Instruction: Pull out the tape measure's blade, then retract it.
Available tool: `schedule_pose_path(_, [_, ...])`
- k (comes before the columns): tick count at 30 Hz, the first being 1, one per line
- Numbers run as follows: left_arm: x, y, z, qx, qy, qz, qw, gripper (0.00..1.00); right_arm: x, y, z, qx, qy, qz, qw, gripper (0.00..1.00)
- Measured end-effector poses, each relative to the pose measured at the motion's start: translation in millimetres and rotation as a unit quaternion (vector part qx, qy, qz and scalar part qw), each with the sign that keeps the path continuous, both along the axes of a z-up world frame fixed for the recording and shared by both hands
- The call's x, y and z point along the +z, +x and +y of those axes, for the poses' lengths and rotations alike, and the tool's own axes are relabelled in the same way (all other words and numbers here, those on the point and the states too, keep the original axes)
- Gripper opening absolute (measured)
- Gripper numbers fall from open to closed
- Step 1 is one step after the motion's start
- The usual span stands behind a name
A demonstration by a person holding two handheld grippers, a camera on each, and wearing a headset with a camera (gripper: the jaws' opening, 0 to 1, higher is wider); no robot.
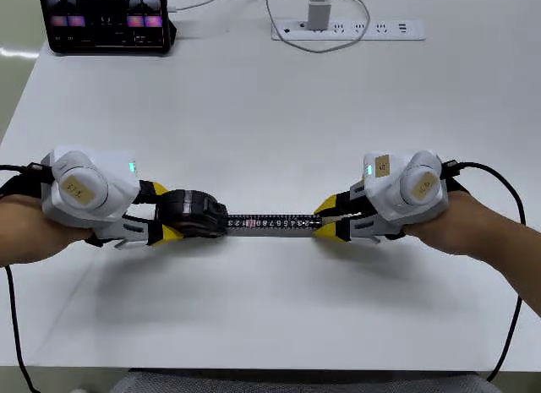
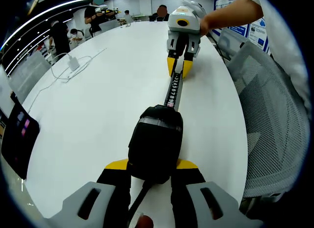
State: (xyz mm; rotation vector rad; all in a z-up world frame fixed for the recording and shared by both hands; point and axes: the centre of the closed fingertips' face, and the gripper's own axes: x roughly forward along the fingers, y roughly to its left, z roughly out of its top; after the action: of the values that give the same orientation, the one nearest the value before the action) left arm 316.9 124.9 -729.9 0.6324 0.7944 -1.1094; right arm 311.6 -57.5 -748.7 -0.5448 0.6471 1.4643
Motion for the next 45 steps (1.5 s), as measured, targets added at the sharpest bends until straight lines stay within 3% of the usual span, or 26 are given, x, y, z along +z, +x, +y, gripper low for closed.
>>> schedule_pose_path(45, [0.2,-0.7,-1.2,0.000,0.003,0.000,1.0000,0.25,1.9,-3.1,-52.3,-0.016,-0.026,0.014,0.9994,0.10])
